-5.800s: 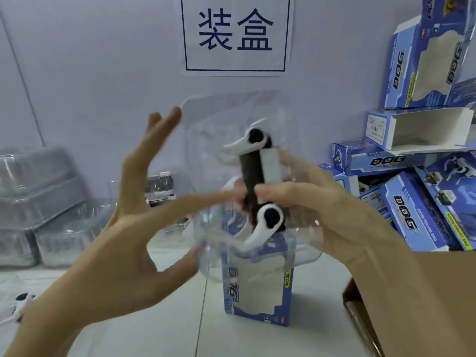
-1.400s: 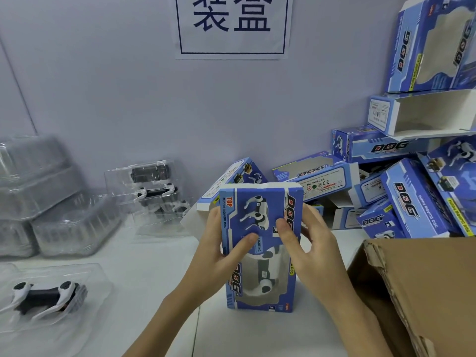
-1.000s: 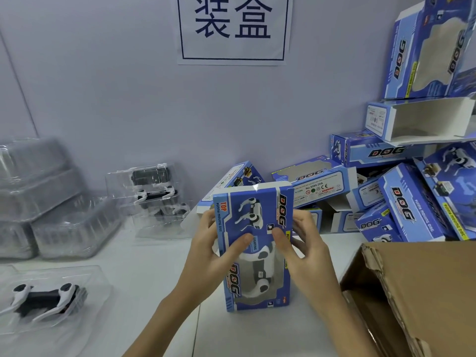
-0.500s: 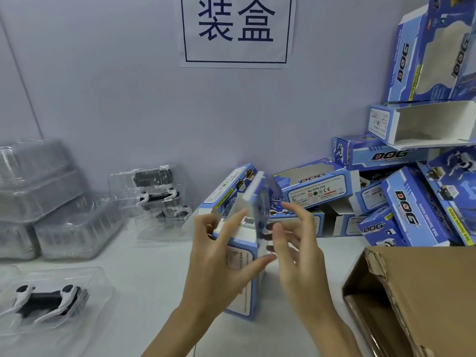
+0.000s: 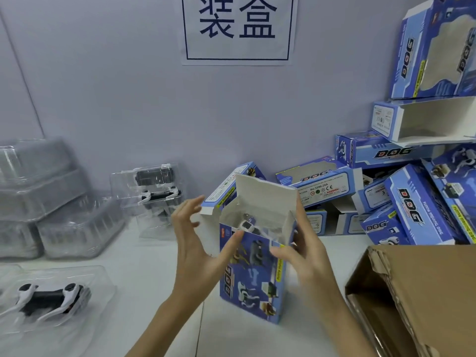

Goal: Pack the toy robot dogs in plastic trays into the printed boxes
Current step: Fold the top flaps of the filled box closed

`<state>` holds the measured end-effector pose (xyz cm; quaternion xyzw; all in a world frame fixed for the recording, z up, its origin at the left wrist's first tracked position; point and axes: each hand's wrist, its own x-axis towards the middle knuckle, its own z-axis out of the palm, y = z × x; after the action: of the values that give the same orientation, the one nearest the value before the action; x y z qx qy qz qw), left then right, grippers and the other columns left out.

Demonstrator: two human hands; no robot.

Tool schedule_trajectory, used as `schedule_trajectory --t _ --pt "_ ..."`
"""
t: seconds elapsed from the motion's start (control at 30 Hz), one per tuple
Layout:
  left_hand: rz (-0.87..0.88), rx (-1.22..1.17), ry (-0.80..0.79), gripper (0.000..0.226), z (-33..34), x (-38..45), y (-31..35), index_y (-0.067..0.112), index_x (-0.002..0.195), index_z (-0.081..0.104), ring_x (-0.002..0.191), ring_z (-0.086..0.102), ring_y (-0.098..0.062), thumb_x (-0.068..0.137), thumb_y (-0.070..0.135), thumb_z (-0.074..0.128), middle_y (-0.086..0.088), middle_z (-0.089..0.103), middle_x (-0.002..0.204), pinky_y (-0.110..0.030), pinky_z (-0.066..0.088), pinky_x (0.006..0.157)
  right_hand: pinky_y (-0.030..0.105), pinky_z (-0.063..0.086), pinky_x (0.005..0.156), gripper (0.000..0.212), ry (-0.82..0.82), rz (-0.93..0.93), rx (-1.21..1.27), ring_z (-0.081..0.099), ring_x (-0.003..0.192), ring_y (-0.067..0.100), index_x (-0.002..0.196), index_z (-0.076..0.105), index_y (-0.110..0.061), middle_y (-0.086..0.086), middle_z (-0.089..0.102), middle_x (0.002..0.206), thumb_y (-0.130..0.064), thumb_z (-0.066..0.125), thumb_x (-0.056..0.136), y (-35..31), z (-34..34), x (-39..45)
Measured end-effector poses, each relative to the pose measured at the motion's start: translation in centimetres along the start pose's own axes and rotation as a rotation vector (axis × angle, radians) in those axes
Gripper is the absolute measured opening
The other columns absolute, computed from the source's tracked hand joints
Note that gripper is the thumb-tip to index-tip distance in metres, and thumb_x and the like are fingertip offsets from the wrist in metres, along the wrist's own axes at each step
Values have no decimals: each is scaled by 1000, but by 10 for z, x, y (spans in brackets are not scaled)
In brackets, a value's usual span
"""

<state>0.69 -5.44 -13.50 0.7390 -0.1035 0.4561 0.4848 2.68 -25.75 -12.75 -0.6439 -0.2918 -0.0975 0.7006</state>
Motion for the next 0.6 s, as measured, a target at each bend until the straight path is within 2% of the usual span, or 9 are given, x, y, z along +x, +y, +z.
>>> schedule_trajectory --t 0.03,0.1,0.13,0.2,0.27,0.37,0.43,0.5,0.6 --pt "-79 -94 -96 73 -2 0 -2 36 142 38 133 54 -24 84 41 83 0 47 148 -28 50 101 39 56 103 94 2 6 73 57 136 21 157 32 -51 -8 55 152 -26 73 76 2 -4 1" --pt "-226 -322 -272 68 -2 -5 -2 33 143 42 132 59 -27 88 49 78 5 50 151 -40 63 87 37 57 100 91 -4 10 172 58 136 24 156 38 -48 -4 59 147 -19 69 76 5 -8 1" --pt "-272 -403 -323 66 -1 -8 -1 32 143 43 128 63 -30 90 53 76 7 52 150 -46 65 79 38 58 99 90 -11 -5 194 58 136 26 157 36 -47 -1 60 146 -17 67 78 7 -8 0" --pt "-312 -477 -358 63 3 -14 2 32 142 44 122 67 -34 92 57 72 9 56 145 -56 65 73 45 60 93 88 23 -36 239 61 131 31 156 33 -44 4 61 143 -10 65 81 11 -8 -1" --pt "-281 -429 -343 56 6 -16 4 34 139 50 125 65 -34 93 60 69 9 56 142 -59 63 78 44 62 83 74 93 -44 284 66 123 33 146 42 -38 5 64 138 -3 59 82 14 -7 -4" --pt "-211 -323 -296 49 9 -19 6 33 130 63 130 59 -27 94 66 64 5 51 138 -60 60 88 37 62 71 44 122 -21 180 70 112 32 127 57 -25 2 65 126 -12 57 85 13 -3 -9" --pt "-244 -341 -278 50 9 -19 10 31 123 67 131 58 -27 90 69 66 4 51 137 -59 61 87 36 63 69 31 137 -12 98 71 111 24 115 63 -24 -8 63 129 -22 60 85 12 -1 -11" --pt "-257 -353 -285 49 9 -18 12 26 115 68 138 52 -25 89 68 68 6 49 141 -50 63 84 38 64 71 22 144 9 69 68 118 15 106 65 -28 -21 54 143 -38 63 88 10 1 -12" --pt "-173 -353 -262 28 10 -13 16 21 102 70 147 43 -11 97 48 62 9 49 151 -25 57 93 54 60 90 49 204 15 -80 53 138 14 100 64 -26 -25 48 150 -72 59 86 6 3 -8"
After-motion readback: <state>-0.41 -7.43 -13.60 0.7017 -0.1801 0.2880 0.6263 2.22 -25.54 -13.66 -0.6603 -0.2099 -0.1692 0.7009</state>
